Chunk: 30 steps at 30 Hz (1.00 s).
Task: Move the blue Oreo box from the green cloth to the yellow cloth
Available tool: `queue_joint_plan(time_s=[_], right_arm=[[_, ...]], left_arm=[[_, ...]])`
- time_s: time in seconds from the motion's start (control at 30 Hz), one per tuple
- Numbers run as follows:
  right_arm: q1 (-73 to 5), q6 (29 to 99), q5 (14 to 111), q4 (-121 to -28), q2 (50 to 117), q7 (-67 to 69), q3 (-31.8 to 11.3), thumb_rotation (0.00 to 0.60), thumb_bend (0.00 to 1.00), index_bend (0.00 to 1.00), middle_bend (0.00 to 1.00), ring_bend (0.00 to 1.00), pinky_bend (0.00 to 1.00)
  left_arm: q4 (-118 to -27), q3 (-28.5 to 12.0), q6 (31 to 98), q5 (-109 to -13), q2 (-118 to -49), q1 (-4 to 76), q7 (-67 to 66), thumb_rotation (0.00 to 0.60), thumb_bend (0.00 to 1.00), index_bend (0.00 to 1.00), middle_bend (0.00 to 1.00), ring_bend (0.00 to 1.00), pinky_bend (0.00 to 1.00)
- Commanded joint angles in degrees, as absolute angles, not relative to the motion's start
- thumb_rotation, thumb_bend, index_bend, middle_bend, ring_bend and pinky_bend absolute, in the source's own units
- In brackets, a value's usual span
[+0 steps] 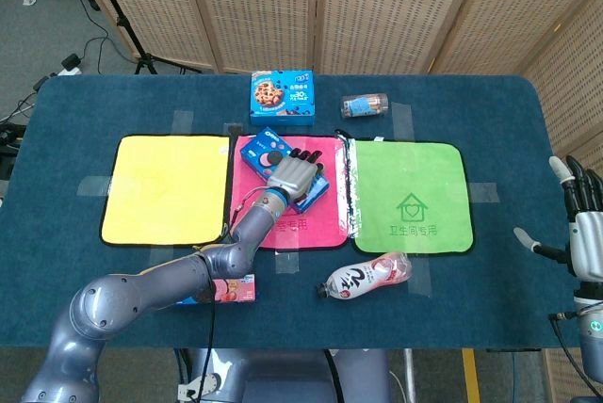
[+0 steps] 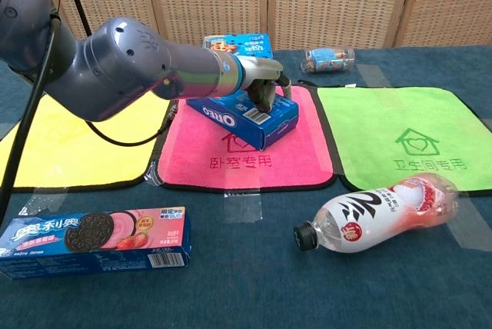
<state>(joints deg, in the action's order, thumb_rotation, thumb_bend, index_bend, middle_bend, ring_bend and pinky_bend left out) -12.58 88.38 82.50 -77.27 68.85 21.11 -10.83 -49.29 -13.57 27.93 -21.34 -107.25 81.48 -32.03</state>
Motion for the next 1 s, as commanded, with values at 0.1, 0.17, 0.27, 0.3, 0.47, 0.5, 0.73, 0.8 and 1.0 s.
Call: queue_joint_plan(time_s=[0.1,0.17,0.27,0.3,0.47,0.5,0.73,0.8,1.0], right_arm=[[-12.5,88.3,82.8,-77.6,68.8,20.9,-11.0,0.6,0.0,0.0,0.0,0.0,0.0],[-12.5,88.3,82.9,-77.8,68.8,20.7,-11.0,0.6,0.0,0.0,0.0,0.0,0.0],[-12.4,88.4,83.2,-78.2,68.7,20.6,-11.0,0.6,0.0,0.0,0.0,0.0,0.0],[-12.4,88.4,83.2,-78.3,68.7,20.5,-11.0,0.6,0.0,0.0,0.0,0.0,0.0],[-12.2,88.6,83.6,-78.8,68.6,20.3,-11.0,0.6,0.0,0.0,0.0,0.0,0.0],[-12.2,88.6,83.6,-78.9,68.6,20.3,-11.0,0.6,0.0,0.0,0.0,0.0,0.0],[-11.9,89.0,84.3,-79.8,68.3,19.9,-11.0,0.6,0.0,0.0,0.0,0.0,0.0],[-11.9,89.0,84.3,-79.9,68.3,19.9,-11.0,0.6,0.0,0.0,0.0,0.0,0.0],[-11.8,88.8,84.4,-80.2,68.2,19.7,-11.0,0.6,0.0,0.0,0.0,0.0,0.0]], left_arm=[[-53.2,-11.8,28.0,-21.3,-103.8,80.1,-31.1,0.6,1.0,0.31,0.18,0.14,0.2],[-54.8,-11.3,28.2,-21.2,-102.6,79.4,-30.6,0.6,1.0,0.31,0.18,0.14,0.2],[-58.2,-10.2,28.5,-22.2,-100.3,77.7,-29.3,0.6,1.0,0.31,0.18,0.14,0.2],[-58.8,-10.0,28.6,-22.6,-99.9,77.4,-29.0,0.6,1.0,0.31,0.18,0.14,0.2],[-63.2,-8.1,29.3,-26.8,-96.8,74.7,-27.0,0.6,1.0,0.31,0.18,0.14,0.2],[-63.7,-7.8,29.4,-27.5,-96.4,74.3,-26.7,0.6,1.0,0.31,0.18,0.14,0.2],[-70.9,-5.3,30.1,-35.8,-90.5,69.3,-22.6,0.6,1.0,0.31,0.18,0.14,0.2],[-72.2,-4.6,30.4,-38.4,-89.1,68.0,-21.6,0.6,1.0,0.31,0.18,0.14,0.2],[-75.3,-2.9,30.4,-45.2,-85.0,64.1,-17.7,0.6,1.0,0.32,0.18,0.14,0.2]])
